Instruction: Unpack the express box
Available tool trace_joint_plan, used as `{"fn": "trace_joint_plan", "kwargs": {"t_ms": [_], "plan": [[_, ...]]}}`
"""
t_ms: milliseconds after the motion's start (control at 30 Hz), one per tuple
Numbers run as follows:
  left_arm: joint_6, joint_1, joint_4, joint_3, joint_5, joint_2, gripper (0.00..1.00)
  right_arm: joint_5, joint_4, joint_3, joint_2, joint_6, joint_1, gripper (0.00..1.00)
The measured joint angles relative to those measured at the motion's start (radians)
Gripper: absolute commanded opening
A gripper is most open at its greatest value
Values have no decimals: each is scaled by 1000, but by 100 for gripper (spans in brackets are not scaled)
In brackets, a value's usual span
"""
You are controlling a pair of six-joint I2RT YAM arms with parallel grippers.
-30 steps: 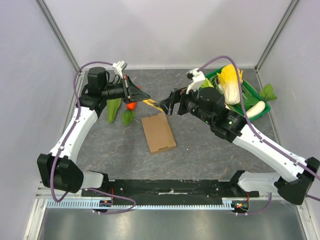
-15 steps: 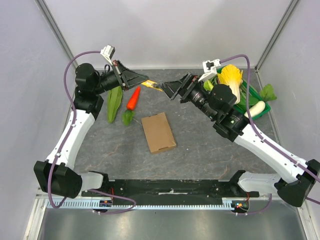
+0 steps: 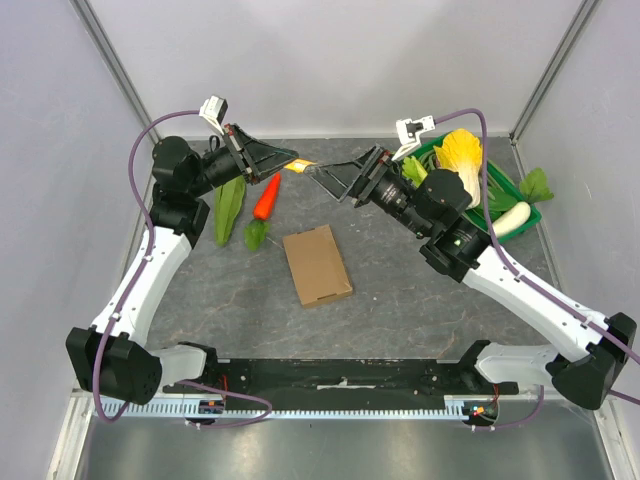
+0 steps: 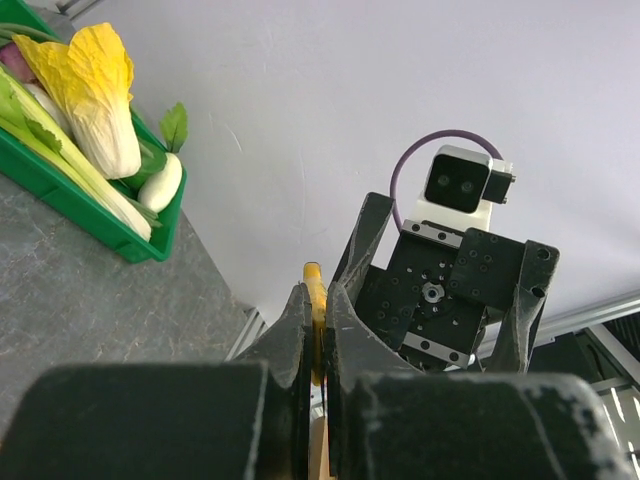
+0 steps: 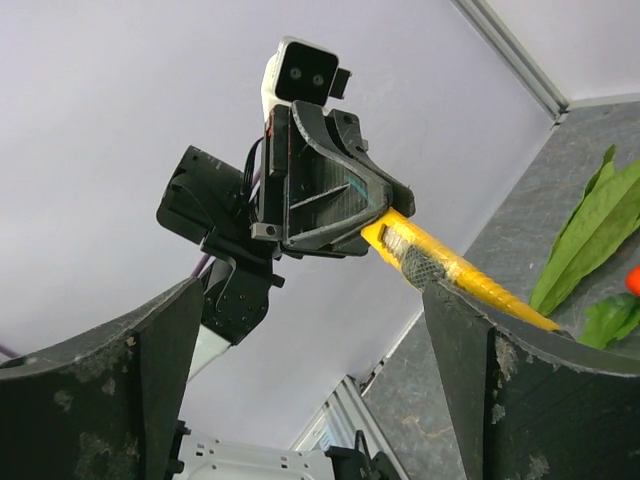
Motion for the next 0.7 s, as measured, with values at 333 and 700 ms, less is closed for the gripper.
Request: {"fn": "trace_joint_plan", "kwargs": {"t_ms": [333, 700], "plan": [[2, -2, -31, 0, 2, -35, 2, 173, -102, -3, -116, -118, 1, 98], [-64, -3, 34, 12, 6, -36, 2, 172, -130, -17, -85, -158, 1, 97]]}}
